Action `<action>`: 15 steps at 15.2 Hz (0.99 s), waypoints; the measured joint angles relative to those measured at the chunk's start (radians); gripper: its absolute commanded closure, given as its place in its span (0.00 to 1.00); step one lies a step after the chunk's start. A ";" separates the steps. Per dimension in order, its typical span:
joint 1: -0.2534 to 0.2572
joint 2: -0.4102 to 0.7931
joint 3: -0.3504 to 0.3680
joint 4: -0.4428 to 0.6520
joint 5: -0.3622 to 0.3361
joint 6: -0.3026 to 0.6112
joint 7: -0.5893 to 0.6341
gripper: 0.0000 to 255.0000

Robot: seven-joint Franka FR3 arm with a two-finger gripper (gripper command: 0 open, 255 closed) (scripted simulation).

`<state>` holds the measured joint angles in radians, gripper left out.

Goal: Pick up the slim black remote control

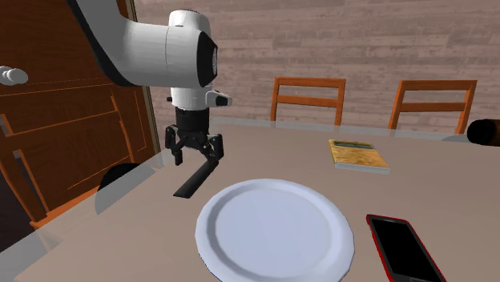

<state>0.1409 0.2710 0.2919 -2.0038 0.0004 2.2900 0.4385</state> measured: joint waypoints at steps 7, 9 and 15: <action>0.006 0.050 -0.007 -0.015 -0.016 0.064 0.007 1.00; 0.004 0.048 -0.009 -0.015 -0.017 0.066 0.007 1.00; 0.004 0.047 -0.009 -0.017 -0.017 0.068 0.006 1.00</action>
<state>0.1445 0.3181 0.2833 -2.0210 -0.0162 2.3580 0.4442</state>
